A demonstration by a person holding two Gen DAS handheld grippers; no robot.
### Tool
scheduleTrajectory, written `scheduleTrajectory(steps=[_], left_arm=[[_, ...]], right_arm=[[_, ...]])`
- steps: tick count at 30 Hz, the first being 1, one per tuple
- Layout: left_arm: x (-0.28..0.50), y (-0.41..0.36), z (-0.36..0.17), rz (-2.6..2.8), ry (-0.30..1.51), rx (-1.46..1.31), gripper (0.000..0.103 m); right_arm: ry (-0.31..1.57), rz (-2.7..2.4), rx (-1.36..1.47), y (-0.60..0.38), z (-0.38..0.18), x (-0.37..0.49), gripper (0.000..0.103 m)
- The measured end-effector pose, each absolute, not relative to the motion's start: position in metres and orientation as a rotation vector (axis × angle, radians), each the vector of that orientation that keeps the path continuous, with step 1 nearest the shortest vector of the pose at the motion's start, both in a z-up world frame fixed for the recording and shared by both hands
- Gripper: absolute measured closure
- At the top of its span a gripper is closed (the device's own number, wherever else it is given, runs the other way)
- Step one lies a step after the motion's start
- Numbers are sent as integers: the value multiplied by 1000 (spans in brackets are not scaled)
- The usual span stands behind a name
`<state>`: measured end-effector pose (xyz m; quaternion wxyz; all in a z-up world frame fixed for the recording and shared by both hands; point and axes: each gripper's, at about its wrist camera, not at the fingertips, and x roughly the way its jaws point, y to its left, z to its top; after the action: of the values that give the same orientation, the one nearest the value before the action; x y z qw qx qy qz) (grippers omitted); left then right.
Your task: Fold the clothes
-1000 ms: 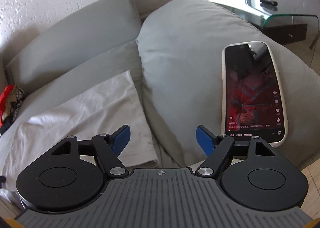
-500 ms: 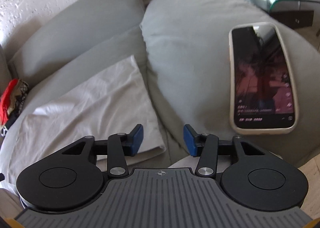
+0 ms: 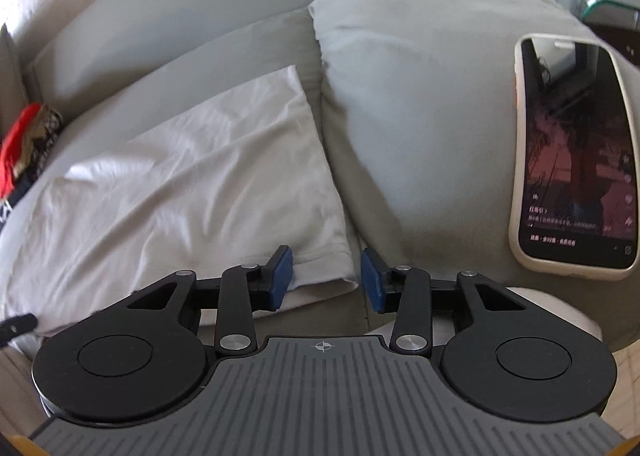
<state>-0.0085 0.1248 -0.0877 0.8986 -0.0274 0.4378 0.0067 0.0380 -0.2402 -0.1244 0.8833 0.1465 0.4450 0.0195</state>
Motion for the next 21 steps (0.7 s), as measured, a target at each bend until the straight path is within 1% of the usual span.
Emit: scheduleTrajectory(steps=[1,2,3,4,6,10,14,16,17,18,19,21], left_arm=[[-9,124,-88,14,907,-60,60],[-10,123,-88,13,907,-60,60],[-9,123,-88,12,907,-59,60],[-8,123,-88,12,908,-59,60],[-9,124,-87,11,910,-59,60],[-10,124,-87,11,912,-56,58],[-10,123,-88,11,915,-43,56],[-10,123,-86,12,922,-22,56],[-11,123,-84,18,932,-8,56],[-13,124,-80,27,934,2,56],[-14,125,-75,22,916,-5,56],[-17,127,-65,12,881,-18,57]], right_arm=[[931,45,337,-243,-125,38,75],[933,42,370,-246,-126,38,79],[931,37,422,-251,-127,37,94],[927,29,475,-255,-127,36,100],[903,3,507,-258,-123,31,101],[839,-93,293,-241,-105,18,101],[899,-98,182,-230,-106,26,101],[936,-84,136,-223,-107,30,99],[923,-95,126,-221,-103,29,97],[902,-111,120,-218,-98,27,85],[863,-115,125,-217,-92,24,81],[783,-92,158,-213,-79,19,77]])
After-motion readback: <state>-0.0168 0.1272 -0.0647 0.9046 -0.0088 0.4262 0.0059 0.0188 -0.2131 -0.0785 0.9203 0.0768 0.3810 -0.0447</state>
